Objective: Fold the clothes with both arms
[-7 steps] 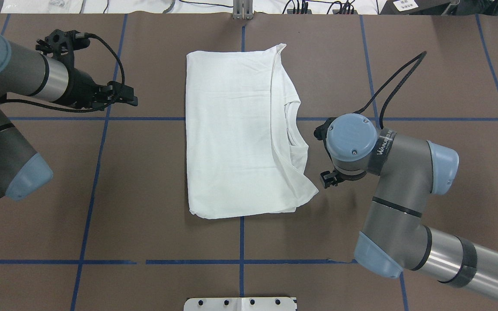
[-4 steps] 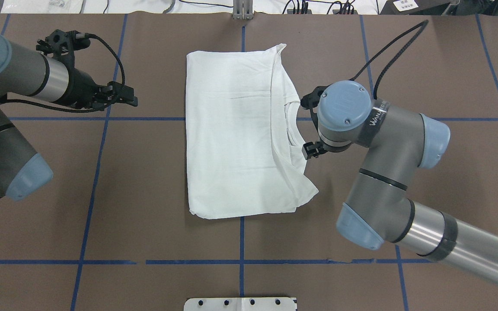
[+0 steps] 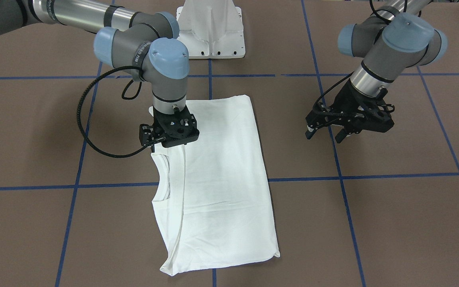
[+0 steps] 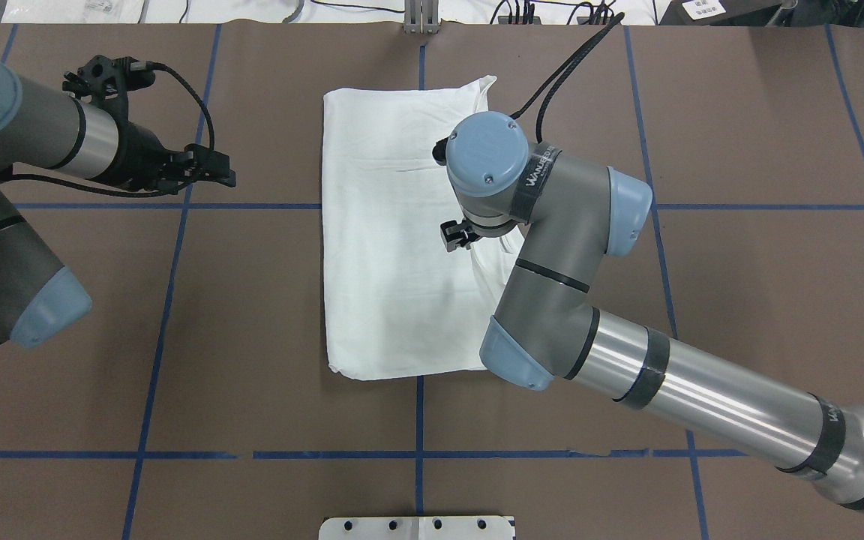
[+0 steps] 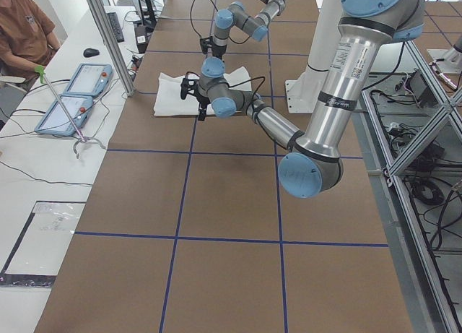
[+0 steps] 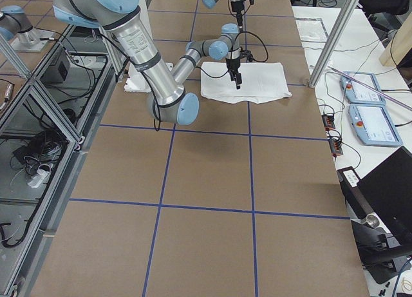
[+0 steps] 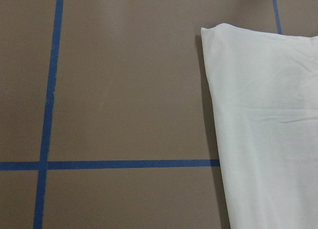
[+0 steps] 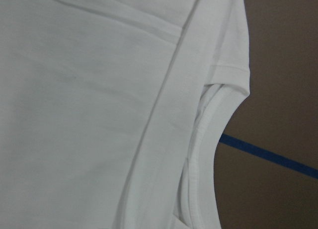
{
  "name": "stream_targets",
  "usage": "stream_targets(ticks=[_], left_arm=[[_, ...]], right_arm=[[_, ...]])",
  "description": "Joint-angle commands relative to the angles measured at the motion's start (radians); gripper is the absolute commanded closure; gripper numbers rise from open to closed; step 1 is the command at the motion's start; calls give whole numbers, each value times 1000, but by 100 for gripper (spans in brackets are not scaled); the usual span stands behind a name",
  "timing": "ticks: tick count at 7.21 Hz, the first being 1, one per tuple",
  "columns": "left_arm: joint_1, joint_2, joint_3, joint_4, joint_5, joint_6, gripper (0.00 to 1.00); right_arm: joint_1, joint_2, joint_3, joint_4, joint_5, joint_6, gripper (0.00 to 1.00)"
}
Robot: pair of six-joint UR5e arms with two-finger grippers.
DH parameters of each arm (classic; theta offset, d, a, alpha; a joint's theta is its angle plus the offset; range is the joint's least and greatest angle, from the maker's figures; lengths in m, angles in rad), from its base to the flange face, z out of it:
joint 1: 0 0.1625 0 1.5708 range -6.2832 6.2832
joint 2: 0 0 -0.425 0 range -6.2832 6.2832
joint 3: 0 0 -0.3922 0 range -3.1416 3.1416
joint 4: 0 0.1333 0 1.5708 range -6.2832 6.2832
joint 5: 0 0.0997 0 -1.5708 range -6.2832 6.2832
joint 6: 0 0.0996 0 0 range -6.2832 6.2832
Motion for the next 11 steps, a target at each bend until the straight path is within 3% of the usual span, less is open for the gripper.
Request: stream_targets(ticks=[1, 8, 11], left_arm=[[0, -4, 2, -1, 0, -1, 0], [2, -9, 5, -1, 0, -4, 0], [5, -20, 13, -2, 1, -7, 0]], right_arm=[[-26, 16, -76, 51, -1, -2, 0], [-22, -35, -74, 42, 19, -11, 0], [6, -110, -10, 45, 41, -13, 0]])
